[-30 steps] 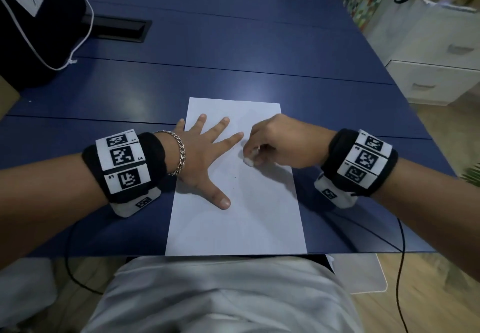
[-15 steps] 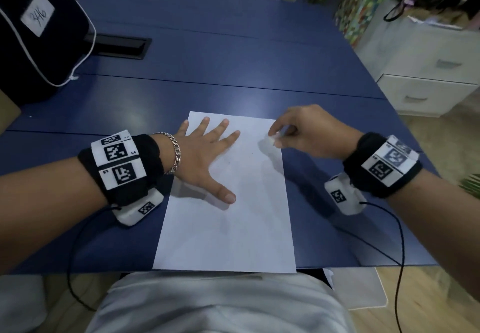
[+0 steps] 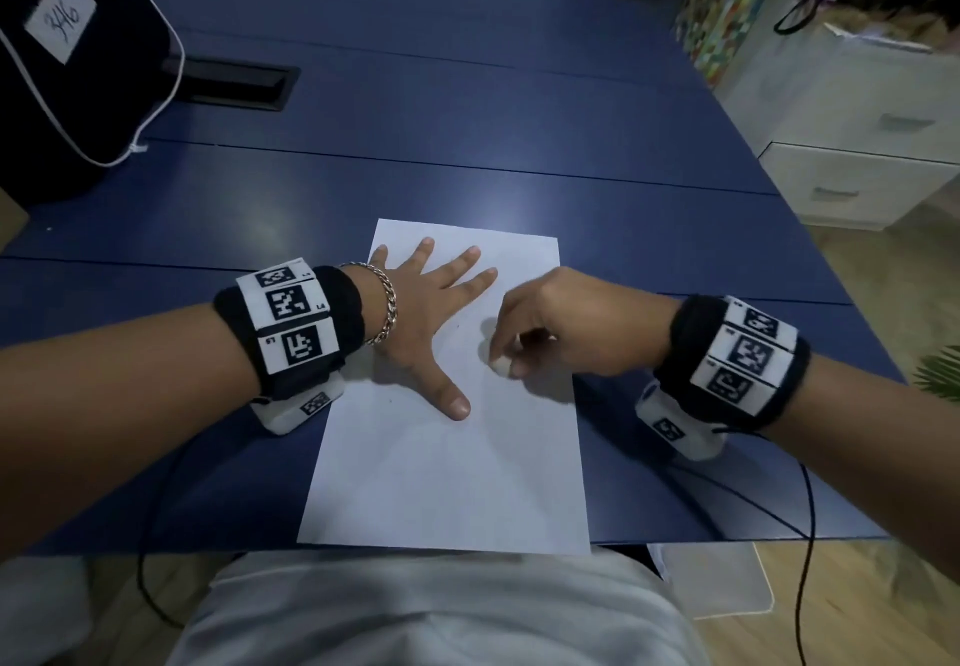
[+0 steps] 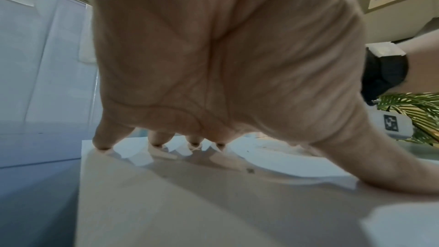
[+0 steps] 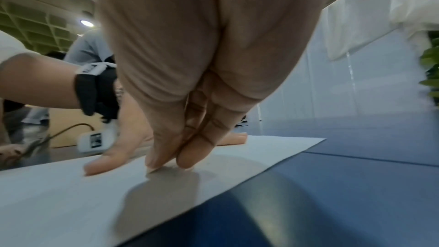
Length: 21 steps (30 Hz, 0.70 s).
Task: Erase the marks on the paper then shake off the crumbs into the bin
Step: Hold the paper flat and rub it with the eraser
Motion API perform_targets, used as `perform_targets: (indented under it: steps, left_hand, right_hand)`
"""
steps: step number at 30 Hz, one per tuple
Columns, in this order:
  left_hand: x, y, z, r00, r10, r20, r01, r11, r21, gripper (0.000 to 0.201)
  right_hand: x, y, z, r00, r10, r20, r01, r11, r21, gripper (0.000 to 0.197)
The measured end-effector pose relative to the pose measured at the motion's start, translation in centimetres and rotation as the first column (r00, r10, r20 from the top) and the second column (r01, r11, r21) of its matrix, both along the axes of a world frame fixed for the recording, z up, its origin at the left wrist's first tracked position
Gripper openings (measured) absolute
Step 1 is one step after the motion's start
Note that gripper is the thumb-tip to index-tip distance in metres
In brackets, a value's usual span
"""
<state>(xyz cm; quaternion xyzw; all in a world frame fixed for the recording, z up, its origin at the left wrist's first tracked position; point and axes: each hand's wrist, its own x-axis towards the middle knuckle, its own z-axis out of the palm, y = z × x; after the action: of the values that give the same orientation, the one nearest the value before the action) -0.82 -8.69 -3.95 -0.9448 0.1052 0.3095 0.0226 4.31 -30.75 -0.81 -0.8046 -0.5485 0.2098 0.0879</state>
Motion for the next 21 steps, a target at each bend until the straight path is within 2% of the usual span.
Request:
perform_targets:
  steps: [2,7,9,13,15,19,21]
  left_hand:
    - [0.0,0.0,0.0,1.000,0.001,-0.003,-0.001,1.000,0.001,0.163]
    - [0.1,-0.1,0.2,1.000,0.002,-0.012,-0.002,1.000,0.004,0.164]
    - [0.1,-0.1,0.3,1.000,0.003,-0.017,-0.002,1.000,0.010,0.164]
    - [0.0,-0.3,0.3,1.000,0.001,-0.023,-0.001,1.000,0.022,0.165]
    - [0.0,-0.3,0.4,1.000,0.000,-0.022,0.001,1.000,0.027,0.165]
    - [0.1,-0.3,0.5,1.000,-0.001,-0.025,0.001,1.000,0.026,0.165]
    - [0.0,-0.3,0.5,1.000,0.005,-0.028,-0.004,1.000,0.020,0.166]
  right_hand:
    - [-0.2,0.0,0.0,0.999,0.041,0.001,-0.041,0.999,-0.005,0.020]
    - [2.7,0.2,-0.2,0.982,-0.137,0.127,0.124,0.987,0.102,0.022]
    - [1.6,-0.2,-0.3,0.988,-0.108,0.113,0.096,0.990,0.105,0.019]
    - [-2.0,-1.3,-0.1,0.998,0.066,0.016,-0.067,0.998,0.018,0.008]
    - [-1.2,-1.2,-0.4,0.997,0.058,0.053,-0.060,0.997,0.038,0.010]
    - [0.5,-0.8,-0.4,0.987,-0.079,0.143,0.065,0.993,0.099,0.014]
    - [-0.9,-1.0,-0.2,0.991,-0.023,0.130,0.013,0.997,0.078,0.010]
